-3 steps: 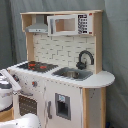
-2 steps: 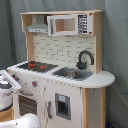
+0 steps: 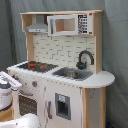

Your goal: Play with the kitchen

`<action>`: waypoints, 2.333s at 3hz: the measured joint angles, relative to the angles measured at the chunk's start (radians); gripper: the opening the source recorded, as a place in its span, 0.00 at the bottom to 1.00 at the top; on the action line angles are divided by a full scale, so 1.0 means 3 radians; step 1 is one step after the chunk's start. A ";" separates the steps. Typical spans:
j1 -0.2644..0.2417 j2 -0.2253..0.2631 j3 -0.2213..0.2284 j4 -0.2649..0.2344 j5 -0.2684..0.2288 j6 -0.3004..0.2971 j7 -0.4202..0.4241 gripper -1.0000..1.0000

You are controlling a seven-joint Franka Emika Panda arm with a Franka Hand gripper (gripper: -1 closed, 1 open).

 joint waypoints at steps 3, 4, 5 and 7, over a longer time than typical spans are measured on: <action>0.0003 0.0006 0.0000 0.0034 0.0000 -0.0081 -0.1110 0.00; 0.0003 0.0006 0.0000 0.0045 0.0000 -0.0103 -0.1475 0.00; 0.0003 0.0006 0.0000 0.0057 0.0000 -0.0129 -0.1814 0.00; 0.0003 0.0006 0.0000 0.0067 -0.0001 -0.0146 -0.2502 0.00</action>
